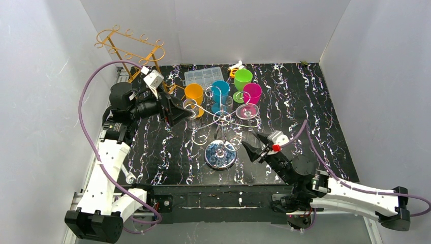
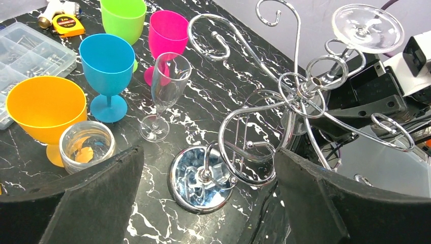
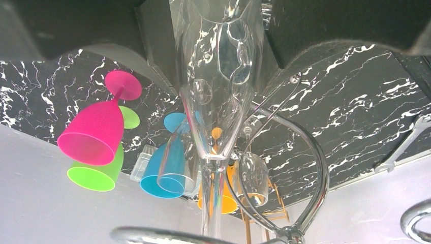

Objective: Place the wine glass upside down on the wine glass rack
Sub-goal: Turn the wine glass upside down at the wine rack.

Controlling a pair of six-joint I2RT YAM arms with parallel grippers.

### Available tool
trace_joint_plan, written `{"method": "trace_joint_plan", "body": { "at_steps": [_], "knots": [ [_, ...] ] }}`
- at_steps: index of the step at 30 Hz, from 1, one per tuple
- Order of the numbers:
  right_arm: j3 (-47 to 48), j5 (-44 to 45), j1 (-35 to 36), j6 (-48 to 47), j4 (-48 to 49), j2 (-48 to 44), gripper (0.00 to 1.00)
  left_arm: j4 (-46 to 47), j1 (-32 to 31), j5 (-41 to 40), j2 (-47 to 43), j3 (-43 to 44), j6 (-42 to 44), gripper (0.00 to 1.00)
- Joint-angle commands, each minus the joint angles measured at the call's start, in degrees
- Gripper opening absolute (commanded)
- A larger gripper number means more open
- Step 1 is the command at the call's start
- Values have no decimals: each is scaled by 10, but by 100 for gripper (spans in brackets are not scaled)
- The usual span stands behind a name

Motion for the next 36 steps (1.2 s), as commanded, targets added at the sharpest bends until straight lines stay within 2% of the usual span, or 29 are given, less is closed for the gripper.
{"method": "trace_joint_plan", "body": {
  "at_steps": [1, 21, 32, 36],
  "knots": [
    [-19, 21, 0, -1, 43, -48, 1, -16, -2, -3, 1, 27, 18, 99],
    [-81, 77, 0, 45, 70, -116, 1, -24, -2, 3, 4, 46, 10, 99],
    [-92, 66, 0, 62, 149, -72, 1, -23, -9, 7, 6, 37, 2, 99],
    [-95, 75, 0, 76, 157, -72, 1, -23, -13, 7, 4, 32, 13, 95]
  ]
}}
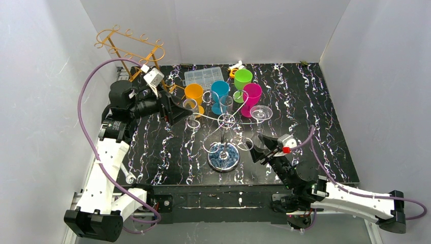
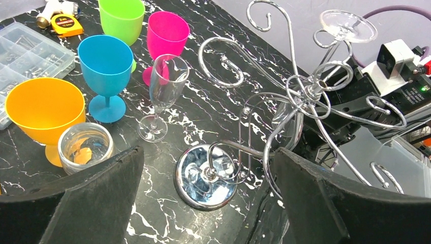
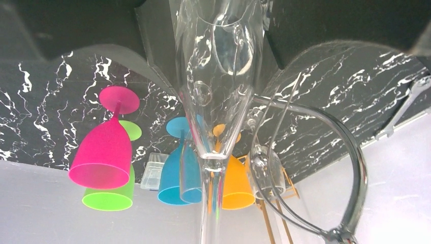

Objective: Place the wine glass upside down on the wine glass rack
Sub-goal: Turn the wine glass upside down at the wine rack.

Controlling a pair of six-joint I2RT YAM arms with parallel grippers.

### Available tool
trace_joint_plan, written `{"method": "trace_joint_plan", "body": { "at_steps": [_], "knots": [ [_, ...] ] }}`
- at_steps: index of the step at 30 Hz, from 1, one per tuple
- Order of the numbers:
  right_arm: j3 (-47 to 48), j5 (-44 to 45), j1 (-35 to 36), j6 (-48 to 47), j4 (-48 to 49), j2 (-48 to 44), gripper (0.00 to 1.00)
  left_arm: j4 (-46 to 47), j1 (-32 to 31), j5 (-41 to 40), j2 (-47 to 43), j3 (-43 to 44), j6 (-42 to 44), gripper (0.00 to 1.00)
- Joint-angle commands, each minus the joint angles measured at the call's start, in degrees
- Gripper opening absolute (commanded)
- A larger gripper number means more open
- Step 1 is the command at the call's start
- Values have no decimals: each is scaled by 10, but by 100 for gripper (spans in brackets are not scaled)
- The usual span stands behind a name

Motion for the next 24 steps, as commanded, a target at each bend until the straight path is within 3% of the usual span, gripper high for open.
{"method": "trace_joint_plan", "body": {
  "at_steps": [1, 15, 17, 19, 22, 24],
  "knots": [
    [0, 24, 0, 25, 78, -3, 1, -1, -7, 11, -5, 6, 13, 94],
    [20, 57, -1, 28, 26, 61, 2, -6, -9, 16, -13, -5, 27, 93],
    [19, 57, -1, 33, 31, 68, 6, -8, -9, 16, -14, -5, 28, 93],
    [17, 59, -1, 38, 33, 71, 16, -10, -10, 16, -15, -3, 30, 94],
    [17, 66, -1, 46, 31, 64, 38, -10, -9, 16, -14, -3, 31, 94],
    [18, 70, -1, 51, 22, 59, 64, -11, -10, 17, -13, -3, 31, 94]
  ]
}}
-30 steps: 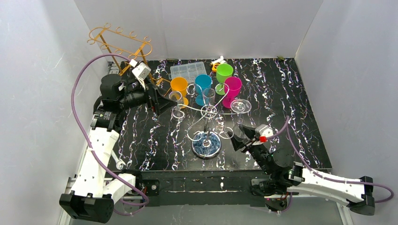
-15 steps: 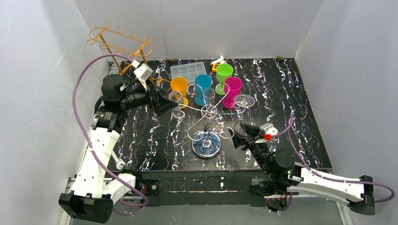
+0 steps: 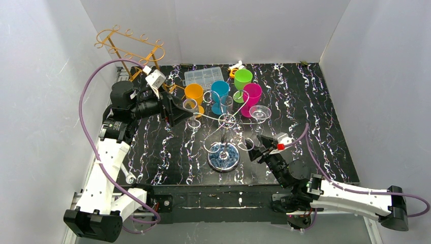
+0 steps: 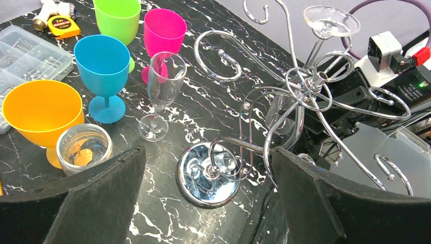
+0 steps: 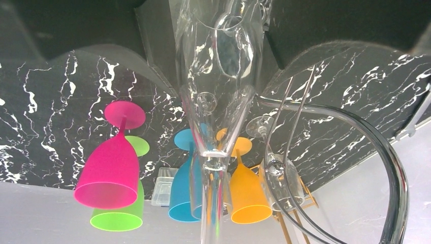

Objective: Place the wine glass upside down on the wine glass rack
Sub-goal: Turn the wine glass upside down at the wine rack, then move the wine rack to the center of the board.

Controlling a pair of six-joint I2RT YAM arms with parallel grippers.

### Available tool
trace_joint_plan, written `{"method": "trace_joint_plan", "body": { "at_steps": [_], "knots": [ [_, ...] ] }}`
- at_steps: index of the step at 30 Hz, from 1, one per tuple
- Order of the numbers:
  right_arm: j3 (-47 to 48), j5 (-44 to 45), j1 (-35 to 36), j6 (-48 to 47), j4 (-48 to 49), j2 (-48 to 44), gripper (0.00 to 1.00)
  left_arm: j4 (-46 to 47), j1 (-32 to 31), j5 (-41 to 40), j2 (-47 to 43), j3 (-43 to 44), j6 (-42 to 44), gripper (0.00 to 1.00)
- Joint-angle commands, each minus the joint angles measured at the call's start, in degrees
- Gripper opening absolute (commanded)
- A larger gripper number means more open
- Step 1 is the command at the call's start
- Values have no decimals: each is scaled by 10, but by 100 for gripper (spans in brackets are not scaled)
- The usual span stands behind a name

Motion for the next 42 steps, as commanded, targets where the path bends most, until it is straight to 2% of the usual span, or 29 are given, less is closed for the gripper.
{"method": "trace_joint_plan", "body": {
  "at_steps": [1, 3, 5, 13, 18, 23, 29, 31, 38, 42],
  "knots": [
    [20, 28, 0, 25, -8, -10, 77, -6, -3, 14, -11, 1, 9, 94],
    [27, 28, 0, 25, -26, -15, 92, -7, -3, 14, -12, 1, 10, 94],
    [36, 27, 0, 28, -47, -21, 98, -7, -3, 15, -11, 1, 10, 94],
    [89, 21, 0, 47, -145, -66, 98, -13, -3, 16, -13, 6, 10, 95],
    [182, -39, 0, 99, -305, -80, 98, -23, -3, 19, -16, 13, 18, 97],
    [316, -103, 0, 130, -445, -39, 99, -35, -3, 20, -13, 24, 28, 98],
    [430, -132, 0, 155, -526, 39, 98, -46, -3, 22, -10, 35, 26, 98],
    [458, -141, 0, 162, -540, 64, 96, -51, -3, 22, -11, 35, 31, 98],
    [524, -142, 0, 212, -556, 124, 68, -70, -3, 33, -9, 40, 70, 92],
    [544, -135, 0, 252, -558, 140, 59, -115, -3, 49, 2, 69, 121, 88]
  ]
}}
